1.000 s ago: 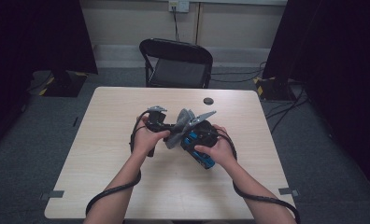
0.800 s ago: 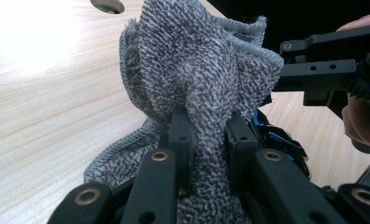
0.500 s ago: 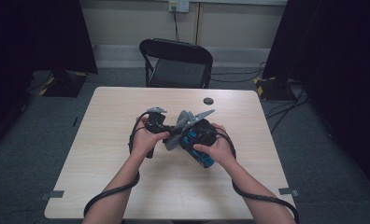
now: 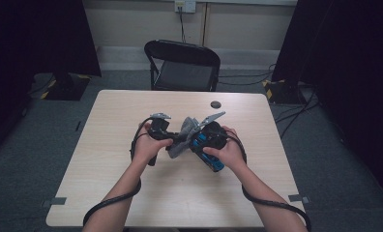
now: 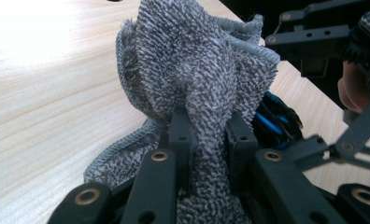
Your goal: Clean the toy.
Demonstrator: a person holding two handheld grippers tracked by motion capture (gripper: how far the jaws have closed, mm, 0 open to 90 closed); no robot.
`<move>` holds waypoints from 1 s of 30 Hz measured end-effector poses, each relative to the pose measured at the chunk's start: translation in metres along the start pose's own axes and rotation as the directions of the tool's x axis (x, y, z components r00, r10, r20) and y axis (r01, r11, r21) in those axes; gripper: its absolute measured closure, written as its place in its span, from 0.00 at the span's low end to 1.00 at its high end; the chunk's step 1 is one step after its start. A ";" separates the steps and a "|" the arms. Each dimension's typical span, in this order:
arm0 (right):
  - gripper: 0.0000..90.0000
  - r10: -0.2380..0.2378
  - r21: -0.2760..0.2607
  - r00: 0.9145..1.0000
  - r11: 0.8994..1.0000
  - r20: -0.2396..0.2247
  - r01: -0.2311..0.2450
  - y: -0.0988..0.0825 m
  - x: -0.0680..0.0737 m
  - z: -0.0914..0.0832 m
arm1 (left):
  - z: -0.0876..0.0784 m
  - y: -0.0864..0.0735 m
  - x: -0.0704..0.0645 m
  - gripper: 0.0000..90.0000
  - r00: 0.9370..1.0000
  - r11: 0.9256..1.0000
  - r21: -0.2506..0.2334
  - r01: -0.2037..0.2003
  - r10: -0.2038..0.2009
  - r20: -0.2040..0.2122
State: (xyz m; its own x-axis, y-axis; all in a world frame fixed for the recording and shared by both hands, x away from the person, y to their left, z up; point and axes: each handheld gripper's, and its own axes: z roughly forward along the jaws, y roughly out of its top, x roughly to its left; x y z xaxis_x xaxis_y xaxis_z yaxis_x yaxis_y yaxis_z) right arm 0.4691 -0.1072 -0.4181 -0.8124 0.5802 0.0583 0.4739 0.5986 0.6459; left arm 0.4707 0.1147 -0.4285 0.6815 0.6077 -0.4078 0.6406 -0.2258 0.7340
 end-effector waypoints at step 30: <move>0.28 0.067 -0.027 0.997 0.997 0.048 -0.066 -0.002 -0.023 -0.015 | -0.026 -0.023 0.009 0.85 0.998 0.999 0.030 -0.033 0.035 -0.061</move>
State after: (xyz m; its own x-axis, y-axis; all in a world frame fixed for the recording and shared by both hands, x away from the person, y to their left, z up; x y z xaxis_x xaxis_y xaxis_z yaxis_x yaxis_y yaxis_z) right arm 0.4817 -0.1304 -0.4094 -0.7612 0.6453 0.0648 0.5171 0.5436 0.6611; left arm 0.4529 0.1452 -0.4350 0.6805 0.6450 -0.3478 0.6281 -0.2689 0.7302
